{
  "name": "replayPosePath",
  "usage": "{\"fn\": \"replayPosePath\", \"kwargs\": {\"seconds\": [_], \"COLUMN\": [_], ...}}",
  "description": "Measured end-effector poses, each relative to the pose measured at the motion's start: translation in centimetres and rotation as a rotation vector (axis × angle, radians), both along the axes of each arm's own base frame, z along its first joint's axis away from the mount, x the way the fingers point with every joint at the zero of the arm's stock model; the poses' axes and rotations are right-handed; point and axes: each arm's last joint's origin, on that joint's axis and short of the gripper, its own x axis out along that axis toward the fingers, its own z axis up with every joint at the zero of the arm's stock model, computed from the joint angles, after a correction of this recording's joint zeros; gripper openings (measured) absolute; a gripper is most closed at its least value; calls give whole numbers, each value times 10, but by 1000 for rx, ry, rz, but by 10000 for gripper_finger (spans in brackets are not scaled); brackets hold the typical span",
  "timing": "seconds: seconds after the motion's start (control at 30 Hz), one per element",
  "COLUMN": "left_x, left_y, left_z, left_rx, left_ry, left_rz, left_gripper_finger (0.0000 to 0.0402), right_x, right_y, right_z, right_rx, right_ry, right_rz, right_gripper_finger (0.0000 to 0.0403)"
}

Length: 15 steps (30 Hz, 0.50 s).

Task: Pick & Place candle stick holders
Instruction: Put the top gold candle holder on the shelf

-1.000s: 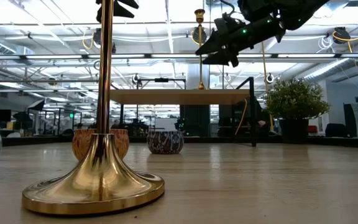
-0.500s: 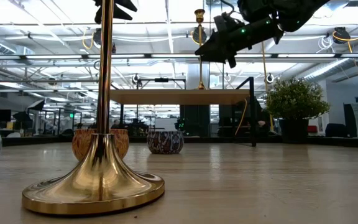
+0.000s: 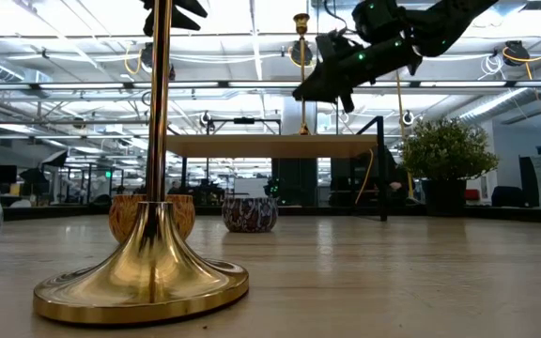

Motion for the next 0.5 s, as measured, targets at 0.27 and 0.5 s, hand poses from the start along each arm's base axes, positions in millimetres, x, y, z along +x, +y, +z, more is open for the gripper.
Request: {"fn": "replayPosePath", "kwargs": {"seconds": [0.27, 0.5], "left_x": [-1, 0], "left_y": [-1, -3], "left_z": [-4, -5], "left_rx": [-18, -25], "left_ry": [38, 45], "left_rz": [-4, -11], "left_gripper_finger": [182, 182], "right_x": [-1, -5], "right_y": [-6, -24], "right_z": [10, 35], "right_rx": [-57, -161], "right_ry": [-14, 26], "right_rz": [-90, -149], "right_gripper_finger": [16, 12]}}
